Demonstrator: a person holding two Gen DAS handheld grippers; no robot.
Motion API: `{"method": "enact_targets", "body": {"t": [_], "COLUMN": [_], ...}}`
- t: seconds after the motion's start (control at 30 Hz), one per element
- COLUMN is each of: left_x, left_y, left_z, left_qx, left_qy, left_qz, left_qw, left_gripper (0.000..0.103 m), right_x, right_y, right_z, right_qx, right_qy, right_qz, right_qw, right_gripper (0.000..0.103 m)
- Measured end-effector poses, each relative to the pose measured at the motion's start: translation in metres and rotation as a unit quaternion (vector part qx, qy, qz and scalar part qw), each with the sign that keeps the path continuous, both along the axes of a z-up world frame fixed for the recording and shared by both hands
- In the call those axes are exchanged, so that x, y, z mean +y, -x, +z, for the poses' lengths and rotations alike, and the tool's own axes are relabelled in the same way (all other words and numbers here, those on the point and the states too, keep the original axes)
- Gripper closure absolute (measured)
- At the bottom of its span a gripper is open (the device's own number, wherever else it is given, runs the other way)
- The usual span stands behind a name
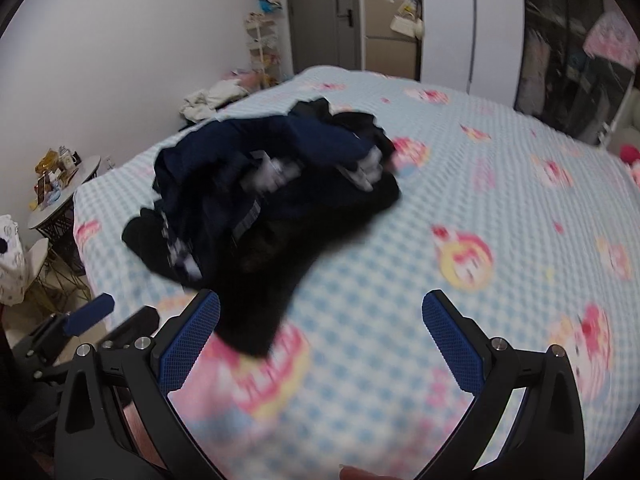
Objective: Fold clothes
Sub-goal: 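Move both tools toward the pile of navy clothes on the bed, then grasp the waistband of the navy striped shorts with the left and right grippers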
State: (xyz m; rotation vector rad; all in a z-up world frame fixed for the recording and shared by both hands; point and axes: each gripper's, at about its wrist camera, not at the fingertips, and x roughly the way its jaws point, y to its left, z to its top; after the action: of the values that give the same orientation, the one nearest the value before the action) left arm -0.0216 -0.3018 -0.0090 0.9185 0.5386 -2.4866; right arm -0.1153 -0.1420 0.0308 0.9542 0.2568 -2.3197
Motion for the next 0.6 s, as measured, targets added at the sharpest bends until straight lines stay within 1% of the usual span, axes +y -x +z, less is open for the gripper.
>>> {"method": "enact_targets", "body": {"t": [0.1,0.17,0.2,0.27,0.3,0.37,0.4,0.43,0.47,0.6], "left_x": [-0.032,-0.046,-0.052,-0.054,-0.056,-0.058,-0.059,-0.060,-0.060,-0.062], "left_y": [0.022,0.036,0.043,0.050,0.054,0.057,0.054,0.051,0.046,0.024], "left_z": [-0.013,-0.020,-0.024,-0.034,-0.040,-0.051,-0.057,-0.060,-0.064,-0.073], "left_qx": [0.008,0.012,0.013,0.000,-0.006,-0.018,-0.021,-0.022,-0.025,-0.034], "left_qy": [-0.040,-0.057,-0.065,-0.069,-0.071,-0.075,-0.077,-0.079,-0.078,-0.075], "left_qz": [0.006,0.002,0.001,0.001,0.001,0.006,0.010,0.014,0.018,0.029], "left_qw": [0.9992,0.9983,0.9978,0.9976,0.9974,0.9970,0.9967,0.9965,0.9965,0.9962], "left_gripper": [0.029,0.029,0.029,0.030,0.034,0.069,0.076,0.087,0.093,0.095], "right_x": [-0.032,-0.041,-0.045,-0.048,-0.051,-0.059,-0.063,-0.067,-0.071,-0.084], "right_y": [0.018,0.025,0.029,0.034,0.037,0.042,0.044,0.045,0.045,0.042], "right_z": [-0.008,-0.010,-0.012,-0.015,-0.018,-0.025,-0.029,-0.032,-0.035,-0.044], "right_qx": [-0.012,-0.012,-0.011,-0.014,-0.018,-0.029,-0.034,-0.037,-0.037,-0.043], "right_qy": [-0.016,-0.026,-0.030,-0.032,-0.031,-0.035,-0.036,-0.039,-0.041,-0.037], "right_qz": [0.000,-0.011,-0.017,-0.021,-0.019,-0.009,-0.004,0.000,0.004,0.022], "right_qw": [1.000,1.000,0.999,0.999,0.999,0.999,0.999,0.999,0.998,0.998], "right_gripper": [0.000,0.000,0.000,0.000,0.000,0.001,0.001,0.001,0.001,0.001]}}
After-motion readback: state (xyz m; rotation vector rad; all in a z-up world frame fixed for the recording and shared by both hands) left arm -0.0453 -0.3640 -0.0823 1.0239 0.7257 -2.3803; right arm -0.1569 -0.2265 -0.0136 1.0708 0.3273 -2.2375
